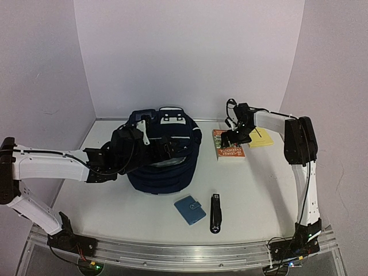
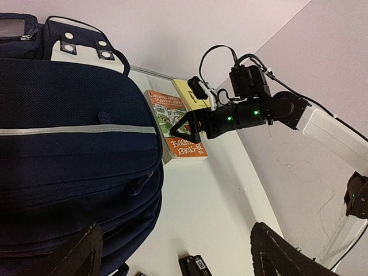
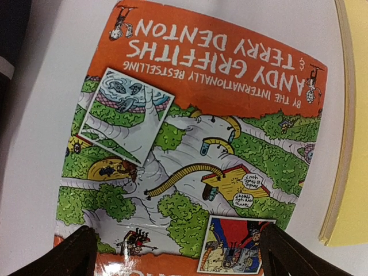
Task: Pack the student bag
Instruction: Place the book in the student bag, then pick up the book from the center of the board.
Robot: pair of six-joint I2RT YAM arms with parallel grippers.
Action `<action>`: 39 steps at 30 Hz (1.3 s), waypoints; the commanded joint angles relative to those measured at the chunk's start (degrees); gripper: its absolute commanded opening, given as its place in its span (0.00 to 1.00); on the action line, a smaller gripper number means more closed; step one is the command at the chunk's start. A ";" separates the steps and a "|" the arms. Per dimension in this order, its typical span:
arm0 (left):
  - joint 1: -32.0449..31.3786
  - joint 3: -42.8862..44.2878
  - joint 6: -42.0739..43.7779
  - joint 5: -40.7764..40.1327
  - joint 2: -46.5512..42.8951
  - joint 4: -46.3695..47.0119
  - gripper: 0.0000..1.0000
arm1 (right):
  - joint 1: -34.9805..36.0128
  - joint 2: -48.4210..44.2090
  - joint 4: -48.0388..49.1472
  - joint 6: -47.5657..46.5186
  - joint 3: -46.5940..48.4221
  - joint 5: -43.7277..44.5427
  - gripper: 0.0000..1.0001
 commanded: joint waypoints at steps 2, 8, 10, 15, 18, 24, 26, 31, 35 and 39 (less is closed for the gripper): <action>-0.10 0.36 0.91 0.05 -1.45 0.10 0.90 | 0.35 0.24 -4.27 -3.83 -5.76 -0.82 0.96; -0.10 0.03 1.16 -0.17 -1.52 0.21 0.90 | 0.33 -4.07 -8.83 -11.52 -14.43 -2.12 0.93; -0.13 -0.01 1.13 -0.18 -1.47 0.26 0.90 | 0.35 -6.01 -9.57 -13.64 -16.30 -0.69 0.93; -0.10 -0.16 1.13 -0.11 -1.81 0.44 0.90 | 0.35 -10.68 -11.26 -14.68 -14.11 0.25 0.93; -0.12 -0.35 1.15 -0.27 -2.15 0.54 0.90 | 1.10 -12.48 -11.60 -12.06 -9.69 -1.25 0.93; -0.11 -0.07 1.52 -0.07 -2.26 0.52 0.90 | 3.12 -8.83 -11.69 -7.08 3.73 -1.32 0.97; -0.17 -0.10 1.44 0.06 -2.47 0.46 0.90 | 3.00 -5.73 -11.63 -7.47 9.42 -0.48 0.98; -0.19 -1.16 0.69 -0.26 -4.13 0.20 0.91 | 1.01 3.05 -11.38 -6.58 20.37 -1.82 0.98; -0.23 -1.92 0.12 -0.09 -5.79 0.07 0.91 | -0.36 7.99 -10.59 -4.19 26.27 -3.77 0.98; -0.24 -2.54 -0.57 -0.10 -6.47 0.09 0.92 | -0.80 10.90 -7.44 -4.20 28.27 -3.60 0.98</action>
